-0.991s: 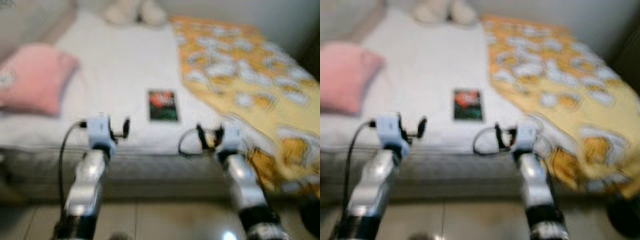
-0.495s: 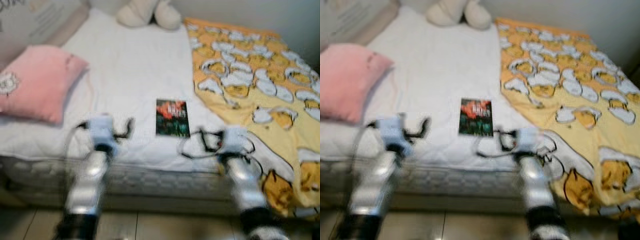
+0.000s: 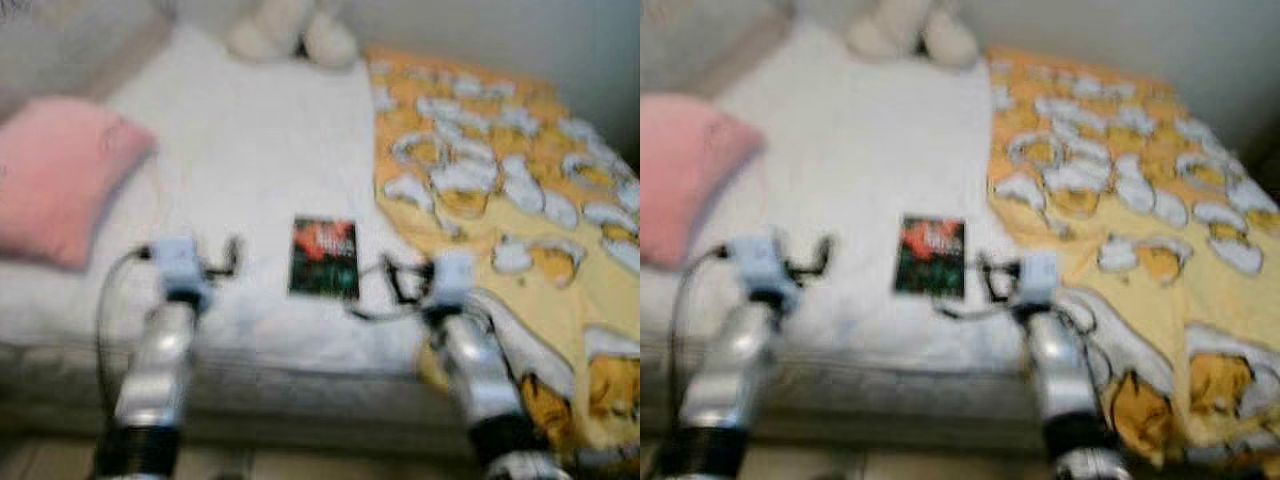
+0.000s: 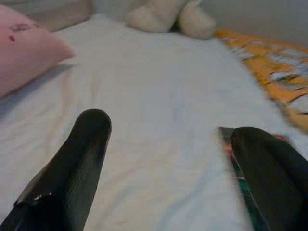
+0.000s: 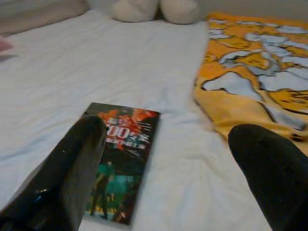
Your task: Clean up the room
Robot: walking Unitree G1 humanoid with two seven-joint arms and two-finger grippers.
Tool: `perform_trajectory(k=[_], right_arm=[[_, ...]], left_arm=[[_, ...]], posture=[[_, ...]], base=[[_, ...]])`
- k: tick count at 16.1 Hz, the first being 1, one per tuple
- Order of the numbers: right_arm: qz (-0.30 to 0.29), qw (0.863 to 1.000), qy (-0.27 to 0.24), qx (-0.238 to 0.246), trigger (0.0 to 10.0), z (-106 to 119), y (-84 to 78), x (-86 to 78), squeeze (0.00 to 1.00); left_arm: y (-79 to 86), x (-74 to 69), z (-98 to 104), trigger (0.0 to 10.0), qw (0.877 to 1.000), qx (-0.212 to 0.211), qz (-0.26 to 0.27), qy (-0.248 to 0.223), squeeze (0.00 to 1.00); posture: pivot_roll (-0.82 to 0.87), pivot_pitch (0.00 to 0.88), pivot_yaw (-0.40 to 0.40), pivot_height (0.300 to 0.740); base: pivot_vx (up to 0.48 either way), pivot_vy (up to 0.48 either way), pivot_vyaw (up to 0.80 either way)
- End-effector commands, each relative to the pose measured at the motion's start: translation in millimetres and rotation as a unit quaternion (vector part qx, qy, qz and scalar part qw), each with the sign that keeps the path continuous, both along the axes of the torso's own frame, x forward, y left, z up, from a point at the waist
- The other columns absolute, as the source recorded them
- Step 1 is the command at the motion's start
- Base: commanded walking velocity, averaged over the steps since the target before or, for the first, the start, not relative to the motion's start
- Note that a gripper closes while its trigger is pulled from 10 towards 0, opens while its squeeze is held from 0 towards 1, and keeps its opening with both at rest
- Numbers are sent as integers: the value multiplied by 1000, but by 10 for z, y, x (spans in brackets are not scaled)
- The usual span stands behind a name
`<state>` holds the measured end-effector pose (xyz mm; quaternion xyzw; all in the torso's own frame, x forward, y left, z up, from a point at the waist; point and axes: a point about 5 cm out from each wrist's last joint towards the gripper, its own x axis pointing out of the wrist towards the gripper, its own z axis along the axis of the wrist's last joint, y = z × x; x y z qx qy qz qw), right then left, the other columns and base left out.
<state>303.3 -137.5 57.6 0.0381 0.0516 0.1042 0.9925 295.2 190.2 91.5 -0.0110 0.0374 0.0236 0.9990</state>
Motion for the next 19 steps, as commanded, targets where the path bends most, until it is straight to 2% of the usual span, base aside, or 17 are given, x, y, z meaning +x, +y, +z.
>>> perform_trajectory(k=[1,6,7,9,14,19], right_arm=[[-21,1000,2,-12,10000,-12,-159,-14,0],[-13,1000,3,-9,10000,-19,-103,-33,0],[-14,1000,4,-7,10000,-38,-105,-53,0],[-14,1000,6,-6,10000,-48,-97,-64,0],[-8,1000,9,-11,10000,-38,-49,-37,0],[-4,1000,15,-9,10000,-58,-38,-44,0]], left_arm=[[-75,31,14,10000,1000,13,1,0,0],[-33,38,23,10000,1000,14,3,4,0],[32,88,52,10000,1000,20,11,2,0],[58,88,87,10000,1000,28,10,-4,0],[5,67,127,10000,1000,15,-9,-18,0],[-20,29,100,10000,1000,17,-21,-10,0]], posture=[[49,0,-94,740],[54,5,-90,740],[55,8,-85,740],[56,13,-82,740],[72,19,-83,740],[79,27,-89,740]], base=[[480,0,0],[0,0,0],[0,0,0],[0,0,0],[0,0,0],[0,480,-725]])
